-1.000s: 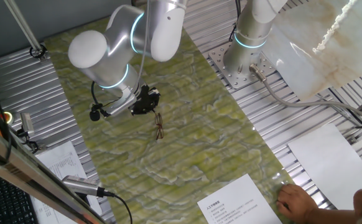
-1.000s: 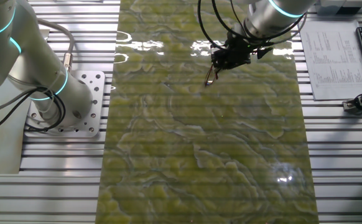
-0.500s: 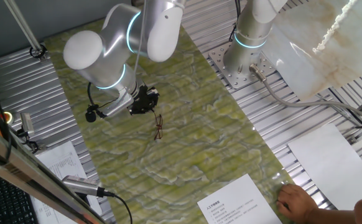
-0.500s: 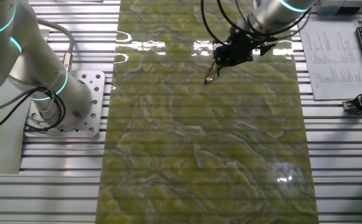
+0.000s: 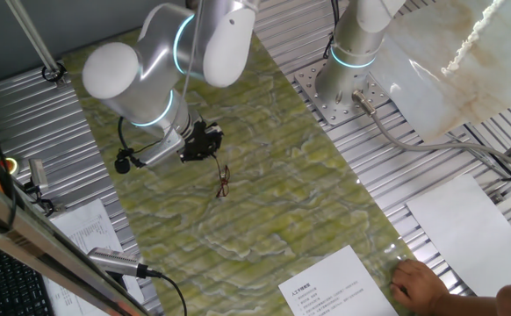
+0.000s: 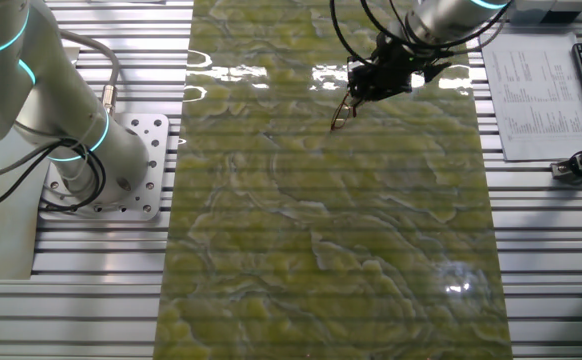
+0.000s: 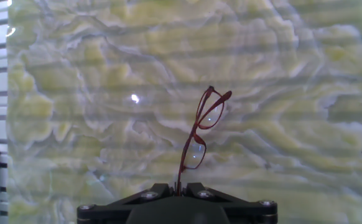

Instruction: Unfold the leg of the glasses (with one hand)

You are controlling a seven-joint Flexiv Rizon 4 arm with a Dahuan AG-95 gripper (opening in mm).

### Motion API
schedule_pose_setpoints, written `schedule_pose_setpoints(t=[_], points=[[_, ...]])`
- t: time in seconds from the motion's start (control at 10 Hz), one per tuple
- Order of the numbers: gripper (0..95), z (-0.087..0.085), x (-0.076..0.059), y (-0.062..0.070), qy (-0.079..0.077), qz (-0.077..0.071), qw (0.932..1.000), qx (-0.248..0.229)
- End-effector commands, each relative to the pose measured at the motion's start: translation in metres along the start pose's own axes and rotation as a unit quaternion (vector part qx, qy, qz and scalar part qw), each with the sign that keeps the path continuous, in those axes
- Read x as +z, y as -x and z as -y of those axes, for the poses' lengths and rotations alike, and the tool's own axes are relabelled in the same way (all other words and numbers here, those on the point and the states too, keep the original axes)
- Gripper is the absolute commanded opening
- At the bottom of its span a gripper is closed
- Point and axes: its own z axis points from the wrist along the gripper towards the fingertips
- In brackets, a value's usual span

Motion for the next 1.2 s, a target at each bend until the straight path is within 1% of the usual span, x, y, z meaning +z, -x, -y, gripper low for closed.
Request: schedule_pose_setpoints(t=[0.1, 0.7, 0.8, 1.0, 1.2], points=[[0.0, 0.0013, -0.0037, 0.0016, 0.004, -0.001, 1.0000, 0.003], [0.0, 0.0033, -0.0112, 0.0056, 0.017, -0.004, 0.9997, 0.016], [0.0, 0.0043, -0.0120, 0.0065, 0.023, -0.010, 0.9995, 0.021], [0.0, 0.0051, -0.0127, 0.0072, 0.043, -0.023, 0.9986, 0.017], [0.0, 0.0049, -0.0127, 0.0071, 0.046, -0.038, 0.9982, 0.005]])
